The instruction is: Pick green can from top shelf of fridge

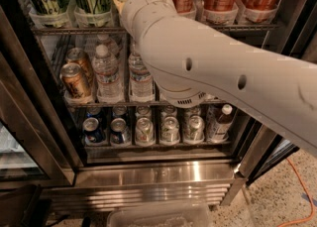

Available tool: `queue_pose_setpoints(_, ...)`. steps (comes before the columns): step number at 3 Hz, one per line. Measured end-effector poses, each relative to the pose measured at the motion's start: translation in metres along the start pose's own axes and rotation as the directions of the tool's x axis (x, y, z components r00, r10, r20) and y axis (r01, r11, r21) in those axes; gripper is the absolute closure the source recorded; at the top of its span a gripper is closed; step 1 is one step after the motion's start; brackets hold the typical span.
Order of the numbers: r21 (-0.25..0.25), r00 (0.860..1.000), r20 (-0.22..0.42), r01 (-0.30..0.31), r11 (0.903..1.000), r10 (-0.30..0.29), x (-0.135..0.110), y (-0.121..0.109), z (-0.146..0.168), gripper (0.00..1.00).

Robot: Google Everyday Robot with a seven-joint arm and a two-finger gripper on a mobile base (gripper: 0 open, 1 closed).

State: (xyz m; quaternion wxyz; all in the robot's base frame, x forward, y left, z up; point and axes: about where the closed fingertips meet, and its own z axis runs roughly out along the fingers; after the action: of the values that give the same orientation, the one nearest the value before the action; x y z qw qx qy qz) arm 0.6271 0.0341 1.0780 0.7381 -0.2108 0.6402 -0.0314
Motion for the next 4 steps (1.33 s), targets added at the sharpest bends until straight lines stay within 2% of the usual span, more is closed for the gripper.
queue_pose_setpoints(2, -0.010, 0.991, 0.132, -0.022, 0.9997, 0.023, -0.061, -0.005, -0.023, 1.00)
queue_pose_setpoints(3, -0.006, 0.987, 0.159, -0.033, 0.9995, 0.033, -0.072, -0.008, -0.032, 1.00)
queue_pose_setpoints(4, 0.020, 0.989, 0.142, -0.036, 0.9991, 0.033, -0.065, -0.020, -0.042, 1.00)
